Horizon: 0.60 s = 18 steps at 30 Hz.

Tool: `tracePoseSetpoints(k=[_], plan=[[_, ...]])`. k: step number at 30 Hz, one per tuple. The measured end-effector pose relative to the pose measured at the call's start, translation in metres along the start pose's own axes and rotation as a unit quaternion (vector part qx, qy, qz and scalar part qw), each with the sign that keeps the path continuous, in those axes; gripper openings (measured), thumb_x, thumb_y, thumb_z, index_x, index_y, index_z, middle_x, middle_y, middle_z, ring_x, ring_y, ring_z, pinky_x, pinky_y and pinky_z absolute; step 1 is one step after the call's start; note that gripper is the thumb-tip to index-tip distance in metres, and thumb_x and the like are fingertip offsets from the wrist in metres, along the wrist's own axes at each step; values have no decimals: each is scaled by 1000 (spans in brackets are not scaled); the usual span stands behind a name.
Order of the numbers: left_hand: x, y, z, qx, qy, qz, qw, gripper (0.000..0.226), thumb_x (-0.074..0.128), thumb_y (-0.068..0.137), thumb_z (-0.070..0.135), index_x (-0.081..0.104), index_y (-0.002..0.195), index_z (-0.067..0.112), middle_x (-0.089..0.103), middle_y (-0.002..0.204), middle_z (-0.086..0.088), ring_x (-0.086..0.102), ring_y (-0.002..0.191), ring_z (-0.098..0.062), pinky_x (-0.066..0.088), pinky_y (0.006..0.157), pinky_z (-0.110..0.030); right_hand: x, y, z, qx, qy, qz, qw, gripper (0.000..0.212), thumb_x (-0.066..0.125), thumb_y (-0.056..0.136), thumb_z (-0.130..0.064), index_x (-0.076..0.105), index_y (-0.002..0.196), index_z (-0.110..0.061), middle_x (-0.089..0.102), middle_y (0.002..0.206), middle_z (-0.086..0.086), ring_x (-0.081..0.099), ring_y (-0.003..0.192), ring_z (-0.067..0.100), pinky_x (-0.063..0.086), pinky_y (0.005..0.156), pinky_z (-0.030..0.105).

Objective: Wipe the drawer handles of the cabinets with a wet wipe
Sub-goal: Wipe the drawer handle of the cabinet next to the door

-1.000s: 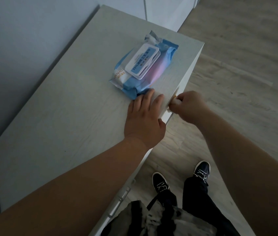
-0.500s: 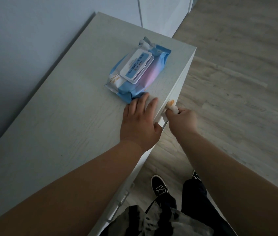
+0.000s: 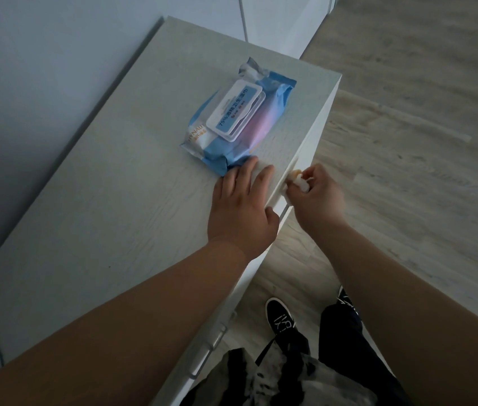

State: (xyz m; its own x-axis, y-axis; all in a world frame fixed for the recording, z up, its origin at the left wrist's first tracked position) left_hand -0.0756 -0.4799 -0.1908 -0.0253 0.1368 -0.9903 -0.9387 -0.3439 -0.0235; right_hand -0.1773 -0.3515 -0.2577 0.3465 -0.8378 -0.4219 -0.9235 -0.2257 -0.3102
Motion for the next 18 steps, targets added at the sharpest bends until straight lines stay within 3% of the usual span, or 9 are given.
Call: tracePoseSetpoints(k=[2,9,14,18], plan=[[0,0,0,0,-1,-1,1000,73,49,81,34,40,153,23,34,163,-7,35,141,-31,31,118,-48,1,-5,4,24,18,22,999,13,67,85,-22,54,84,-21,63,71,-4,54,61,11,42,53,27],[1,1,0,3,0,1,1000,73,55,81,33,42,152,22,36,162,-8,37,141,-33,33,118,-50,6,-22,11,123,60,75,988,12,60,88,-22,58,98,-16,62,79,-7,57,67,6,38,54,25],[1,0,-1,3,3,2,1000,72,46,82,36,40,153,23,36,163,-7,37,142,-33,34,118,-51,5,-9,2,13,15,37,999,14,65,88,-29,52,92,-28,65,74,-6,64,69,17,51,62,36],[2,0,-1,3,2,-1,1000,72,45,82,36,39,153,23,35,163,-7,37,143,-32,34,118,-51,8,5,-2,-39,-32,-18,999,12,68,87,-22,56,89,-24,64,70,-3,62,67,22,50,61,38]])
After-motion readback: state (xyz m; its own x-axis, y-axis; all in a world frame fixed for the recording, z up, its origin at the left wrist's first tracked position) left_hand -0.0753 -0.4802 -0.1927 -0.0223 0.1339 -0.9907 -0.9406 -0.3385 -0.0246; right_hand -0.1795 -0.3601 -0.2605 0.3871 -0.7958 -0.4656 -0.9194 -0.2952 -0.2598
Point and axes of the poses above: each hand's wrist, its own y-axis towards the middle knuckle, its own x-axis out of the palm, z = x × y, the point moved 9 cm from there along y, towards the middle knuckle
